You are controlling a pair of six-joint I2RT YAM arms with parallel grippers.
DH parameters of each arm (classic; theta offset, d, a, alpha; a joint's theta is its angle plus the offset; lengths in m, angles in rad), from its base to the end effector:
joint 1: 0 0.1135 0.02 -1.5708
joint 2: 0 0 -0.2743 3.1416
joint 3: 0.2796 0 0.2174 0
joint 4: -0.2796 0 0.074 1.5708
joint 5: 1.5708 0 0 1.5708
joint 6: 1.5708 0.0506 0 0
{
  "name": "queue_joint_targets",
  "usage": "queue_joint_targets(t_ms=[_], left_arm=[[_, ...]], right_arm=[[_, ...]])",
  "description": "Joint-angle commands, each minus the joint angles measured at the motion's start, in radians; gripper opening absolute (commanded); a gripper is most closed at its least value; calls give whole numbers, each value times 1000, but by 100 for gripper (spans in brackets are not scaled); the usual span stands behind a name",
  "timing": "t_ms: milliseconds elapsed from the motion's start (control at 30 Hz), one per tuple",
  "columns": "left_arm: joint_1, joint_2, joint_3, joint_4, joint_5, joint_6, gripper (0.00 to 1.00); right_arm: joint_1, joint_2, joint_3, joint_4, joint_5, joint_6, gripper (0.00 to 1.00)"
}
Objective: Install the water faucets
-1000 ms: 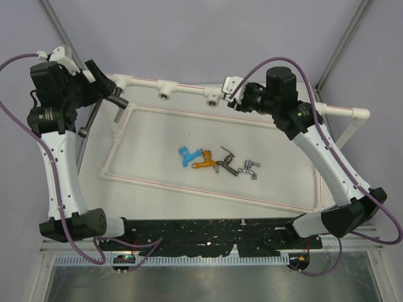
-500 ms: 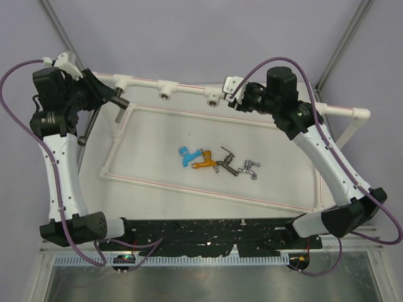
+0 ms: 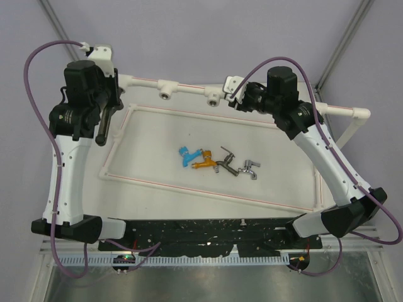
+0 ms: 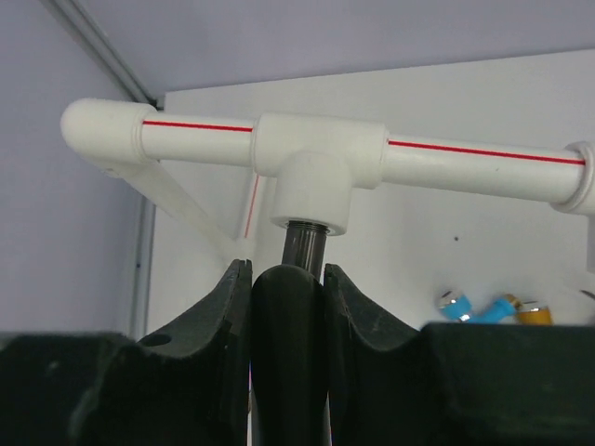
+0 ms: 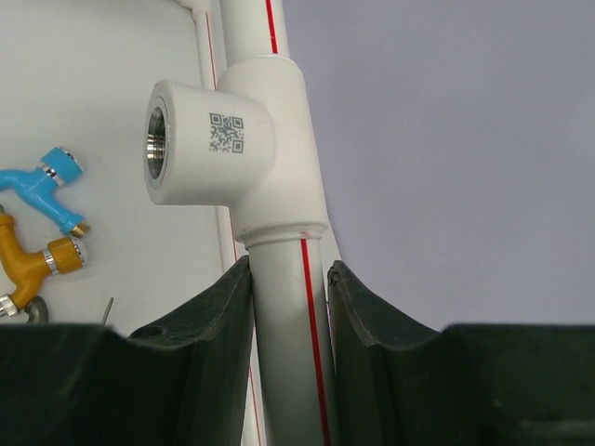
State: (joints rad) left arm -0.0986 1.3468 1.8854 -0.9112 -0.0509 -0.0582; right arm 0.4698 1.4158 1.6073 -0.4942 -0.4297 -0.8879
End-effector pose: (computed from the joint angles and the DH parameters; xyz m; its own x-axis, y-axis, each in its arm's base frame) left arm 0.2228 -0.0195 0.4943 -0.3646 -0.0223 -0.9309 0.0300 0.9989 -0.0357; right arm 0.2454 0.1482 0.4474 0.4266 -0.5743 -0.6987 -0.6897 0.2932 -0.6621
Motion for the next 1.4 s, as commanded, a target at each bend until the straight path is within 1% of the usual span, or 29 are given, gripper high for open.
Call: queue_joint_targets(t_ms=[0, 100, 133, 200, 333, 500, 567, 700, 733, 800, 900, 933, 967, 1000, 1067, 1167, 1233, 1300, 1367], left_arm=[[-183, -1, 3, -35, -136, 202, 0], [-278, -5, -64, -3, -208, 267, 0], [-312, -2, -89, 8, -213, 277, 3], [-349, 3, -135, 26, -208, 264, 15], [-362, 17, -219, 47, -156, 178, 30], [-380, 15, -281, 72, -63, 135, 54], [-400, 12, -272, 77, -43, 152, 60], [-409, -9, -218, 78, -58, 169, 63], [-409, -18, -212, 92, -58, 188, 63], [-409, -34, -195, 103, -53, 248, 54], [-411, 9, -116, 10, -58, 287, 49], [-411, 29, -94, -21, -43, 290, 45], [-411, 44, -80, -44, -32, 282, 37], [-412, 57, -75, -63, -24, 278, 34], [-424, 92, -59, -112, -20, 285, 32], [-473, 144, -51, -170, -125, 330, 22], [-515, 178, -52, -195, -246, 369, 13], [-550, 199, -71, -198, -328, 415, 10], [-585, 207, -95, -189, -368, 463, 9]], right_arm=[[23, 75, -41, -64, -75, 115, 5], [23, 83, -40, -63, -76, 118, 5], [23, 83, -38, -61, -76, 118, 5], [23, 86, -33, -63, -81, 121, 5], [23, 84, -38, -63, -76, 121, 5], [23, 84, -43, -61, -67, 116, 5], [23, 90, -37, -63, -72, 119, 5], [24, 89, -37, -61, -72, 121, 5], [23, 89, -40, -61, -69, 119, 5], [23, 87, -40, -63, -67, 118, 5], [23, 87, -37, -61, -70, 119, 5], [23, 87, -37, -61, -72, 119, 5], [24, 87, -37, -61, -75, 119, 5], [24, 86, -35, -63, -76, 119, 5], [23, 87, -35, -61, -76, 121, 5], [24, 84, -35, -61, -78, 121, 5], [23, 84, -33, -61, -76, 119, 5], [23, 84, -33, -63, -78, 121, 5], [23, 84, -35, -63, -78, 119, 5]])
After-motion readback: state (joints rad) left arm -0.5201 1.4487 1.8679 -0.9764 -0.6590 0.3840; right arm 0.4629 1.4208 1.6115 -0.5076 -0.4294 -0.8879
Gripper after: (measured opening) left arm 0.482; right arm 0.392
